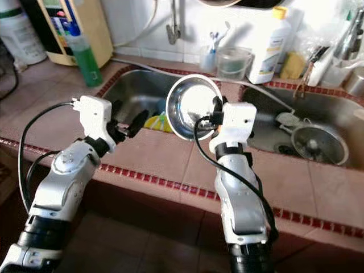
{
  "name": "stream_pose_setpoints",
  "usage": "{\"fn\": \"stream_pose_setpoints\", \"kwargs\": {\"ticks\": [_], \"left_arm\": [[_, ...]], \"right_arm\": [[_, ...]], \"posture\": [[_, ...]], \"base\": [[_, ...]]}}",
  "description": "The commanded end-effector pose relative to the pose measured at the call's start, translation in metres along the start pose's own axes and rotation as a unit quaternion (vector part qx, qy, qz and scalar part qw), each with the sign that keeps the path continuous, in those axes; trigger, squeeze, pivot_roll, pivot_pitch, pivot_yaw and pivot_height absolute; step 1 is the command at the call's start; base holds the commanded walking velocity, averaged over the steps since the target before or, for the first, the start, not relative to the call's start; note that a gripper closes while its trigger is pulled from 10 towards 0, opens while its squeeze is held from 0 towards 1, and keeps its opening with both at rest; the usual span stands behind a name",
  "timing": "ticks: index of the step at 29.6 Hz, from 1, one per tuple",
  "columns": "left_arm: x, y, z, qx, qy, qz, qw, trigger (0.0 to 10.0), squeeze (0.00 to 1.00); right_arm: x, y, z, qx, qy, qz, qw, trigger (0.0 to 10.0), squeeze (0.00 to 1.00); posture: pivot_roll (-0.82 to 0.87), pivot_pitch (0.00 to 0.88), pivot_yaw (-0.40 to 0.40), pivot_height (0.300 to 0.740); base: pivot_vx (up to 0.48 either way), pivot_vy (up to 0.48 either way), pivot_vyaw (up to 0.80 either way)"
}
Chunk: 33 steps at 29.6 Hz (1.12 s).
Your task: Kitchen organization
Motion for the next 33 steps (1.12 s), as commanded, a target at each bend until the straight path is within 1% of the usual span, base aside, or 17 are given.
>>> {"fn": "stream_pose_setpoints", "kwargs": {"ticks": [1,4,8,11,14,17,33], "left_arm": [[0.0063,0.0008,0.0008,-0.004,-0.01,0.012,1.0,10.0,0.0],[0.0086,0.0014,0.002,-0.006,-0.018,0.018,1.0,10.0,0.0],[0.0038,0.0026,0.002,-0.012,-0.03,0.004,0.999,10.0,0.0],[0.002,0.0042,0.0012,-0.022,-0.047,0.002,0.999,10.0,0.0],[0.0026,0.0055,0.001,-0.034,-0.052,0.007,0.998,10.0,0.0],[0.0023,0.006,0.0001,-0.034,-0.056,0.006,0.998,10.0,0.0],[0.0029,0.0056,-0.0036,-0.04,-0.066,0.006,0.997,10.0,0.0]], "right_arm": [[0.0063,0.0001,-0.0019,0.004,0.0,0.014,1.0,10.0,0.0],[0.0059,0.0,-0.0026,0.005,-0.001,0.013,1.0,10.0,0.0],[0.0053,-0.0001,-0.0032,0.007,-0.001,0.013,1.0,10.0,0.0],[0.005,0.0002,-0.0031,0.007,0.0,0.012,1.0,10.0,0.0],[0.0048,0.0007,-0.0027,0.007,0.001,0.012,1.0,10.0,0.0],[0.0044,0.0011,-0.0024,0.006,0.002,0.011,1.0,10.0,0.0],[0.0034,0.0016,-0.0045,0.005,0.0,0.01,1.0,10.0,0.0]], "posture": [[-0.2,0.051,0.071,0.74],[-0.19,0.05,0.071,0.74],[-0.19,0.046,0.069,0.74],[-0.19,0.046,0.069,0.74],[-0.19,0.049,0.067,0.74],[-0.19,0.049,0.067,0.74],[-0.19,0.066,0.072,0.74]], "base": [[0.0,0.0,0.0],[0.0,0.0,0.0],[0.0,0.0,0.0],[0.0,0.0,0.0],[0.0,0.0,0.0],[0.0,0.0,0.0],[0.407,0.0,0.0]]}}
Point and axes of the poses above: a point about 5 cm out from each wrist's last joint towards the gripper, its own y axis pointing back from the gripper into the wrist, its own x axis along the axis of the wrist's last joint, z = x × y, the point moved 4 cm from there along -y, pointing out of the wrist towards the gripper, and after that the axes turned 15 degrees about -y, right-handed, at the moved point
